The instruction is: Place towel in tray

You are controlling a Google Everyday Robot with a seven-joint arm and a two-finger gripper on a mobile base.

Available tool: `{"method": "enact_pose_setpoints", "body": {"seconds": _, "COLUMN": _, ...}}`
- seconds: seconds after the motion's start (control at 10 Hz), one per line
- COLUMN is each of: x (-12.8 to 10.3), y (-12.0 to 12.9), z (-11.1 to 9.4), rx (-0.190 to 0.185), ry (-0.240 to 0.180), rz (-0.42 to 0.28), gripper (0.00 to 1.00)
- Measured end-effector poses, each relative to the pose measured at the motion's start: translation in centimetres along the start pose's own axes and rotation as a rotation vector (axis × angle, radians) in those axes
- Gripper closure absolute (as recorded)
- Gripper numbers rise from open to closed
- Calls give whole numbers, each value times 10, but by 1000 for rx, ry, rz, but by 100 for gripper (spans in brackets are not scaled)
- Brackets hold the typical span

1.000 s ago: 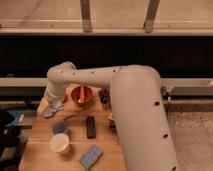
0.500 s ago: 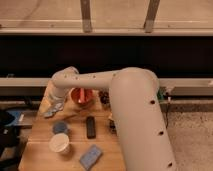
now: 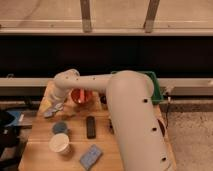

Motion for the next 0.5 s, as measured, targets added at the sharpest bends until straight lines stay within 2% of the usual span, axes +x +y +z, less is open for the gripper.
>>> {"method": "enact_pose_setpoints", "body": {"seconds": 0.4, "x": 5, "y": -18, "z": 31, "rx": 25, "ry": 60, "rz": 25, "gripper": 20}}
{"method": "enact_pose_setpoints", "body": {"seconds": 0.5, "x": 6, "y": -23, "z": 33, "rx": 28, "ry": 69, "rz": 37, "gripper": 20}}
